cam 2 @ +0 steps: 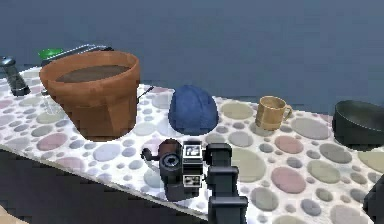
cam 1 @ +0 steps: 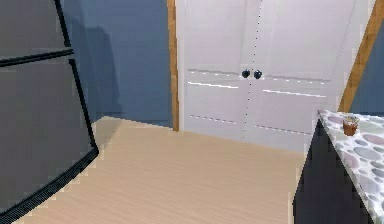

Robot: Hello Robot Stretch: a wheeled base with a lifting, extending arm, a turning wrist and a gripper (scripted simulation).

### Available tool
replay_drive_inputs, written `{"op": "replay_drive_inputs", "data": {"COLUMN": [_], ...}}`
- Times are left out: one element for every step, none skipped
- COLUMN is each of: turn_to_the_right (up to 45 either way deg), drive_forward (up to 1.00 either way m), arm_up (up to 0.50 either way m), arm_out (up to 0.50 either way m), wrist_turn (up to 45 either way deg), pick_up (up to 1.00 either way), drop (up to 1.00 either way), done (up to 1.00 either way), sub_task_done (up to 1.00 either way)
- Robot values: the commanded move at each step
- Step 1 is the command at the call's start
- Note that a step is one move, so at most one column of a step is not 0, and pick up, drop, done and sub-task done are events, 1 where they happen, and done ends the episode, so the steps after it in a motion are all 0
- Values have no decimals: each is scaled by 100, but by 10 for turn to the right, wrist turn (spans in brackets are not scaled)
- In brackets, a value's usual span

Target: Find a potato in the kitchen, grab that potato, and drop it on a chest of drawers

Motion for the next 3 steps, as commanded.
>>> {"op": "replay_drive_inputs", "data": {"turn_to_the_right": [0, 0, 0], "drive_forward": [0, 0, 0], "arm_up": [0, 10, 2], "arm_out": [0, 0, 0], "wrist_turn": [0, 0, 0], "pick_up": [100, 0, 0], "drop": [0, 0, 0], "done": [0, 0, 0], "sub_task_done": [0, 0, 0]}}
